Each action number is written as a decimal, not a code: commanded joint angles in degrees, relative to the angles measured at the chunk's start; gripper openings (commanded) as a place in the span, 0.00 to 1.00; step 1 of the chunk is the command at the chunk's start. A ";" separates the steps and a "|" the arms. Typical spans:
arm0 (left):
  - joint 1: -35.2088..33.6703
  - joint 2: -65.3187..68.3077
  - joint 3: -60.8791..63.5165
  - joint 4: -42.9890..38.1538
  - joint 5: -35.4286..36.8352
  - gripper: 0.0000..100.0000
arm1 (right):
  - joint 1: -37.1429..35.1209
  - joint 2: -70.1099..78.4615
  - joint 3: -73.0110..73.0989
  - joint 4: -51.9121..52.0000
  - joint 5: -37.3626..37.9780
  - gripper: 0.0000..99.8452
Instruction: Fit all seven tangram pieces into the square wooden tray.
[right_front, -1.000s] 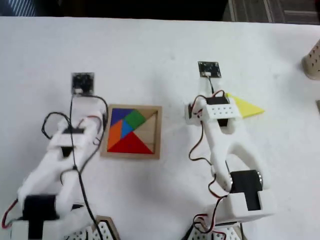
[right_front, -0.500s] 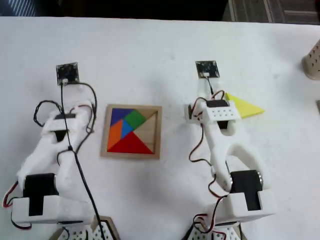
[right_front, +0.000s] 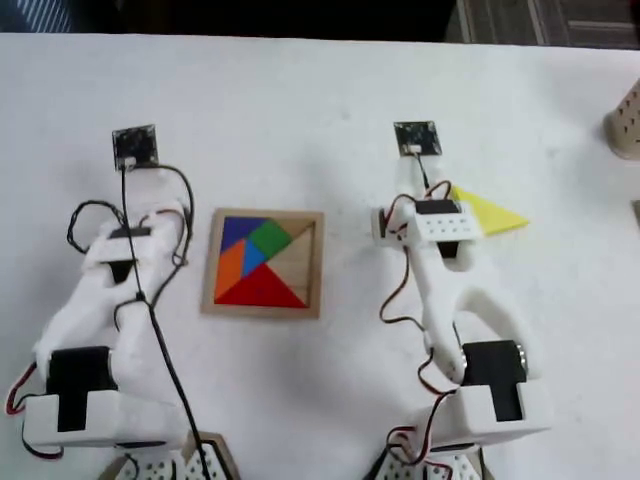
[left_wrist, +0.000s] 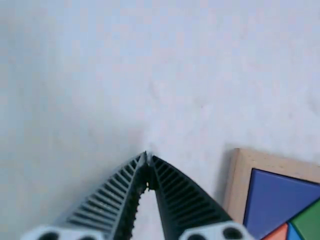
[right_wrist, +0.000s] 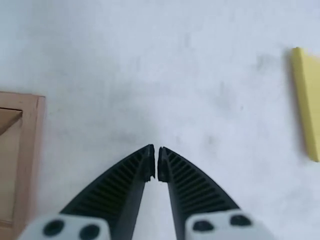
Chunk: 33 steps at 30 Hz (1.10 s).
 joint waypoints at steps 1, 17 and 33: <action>-0.84 0.13 -4.22 0.18 0.44 0.03 | 2.07 -2.86 -0.44 -0.40 0.79 0.02; -1.45 0.22 -4.13 -0.09 0.44 0.03 | 7.08 -2.77 -6.51 -0.48 0.97 0.02; -1.19 0.22 -4.13 -0.09 0.44 0.03 | 20.26 36.09 -53.36 9.19 15.91 0.02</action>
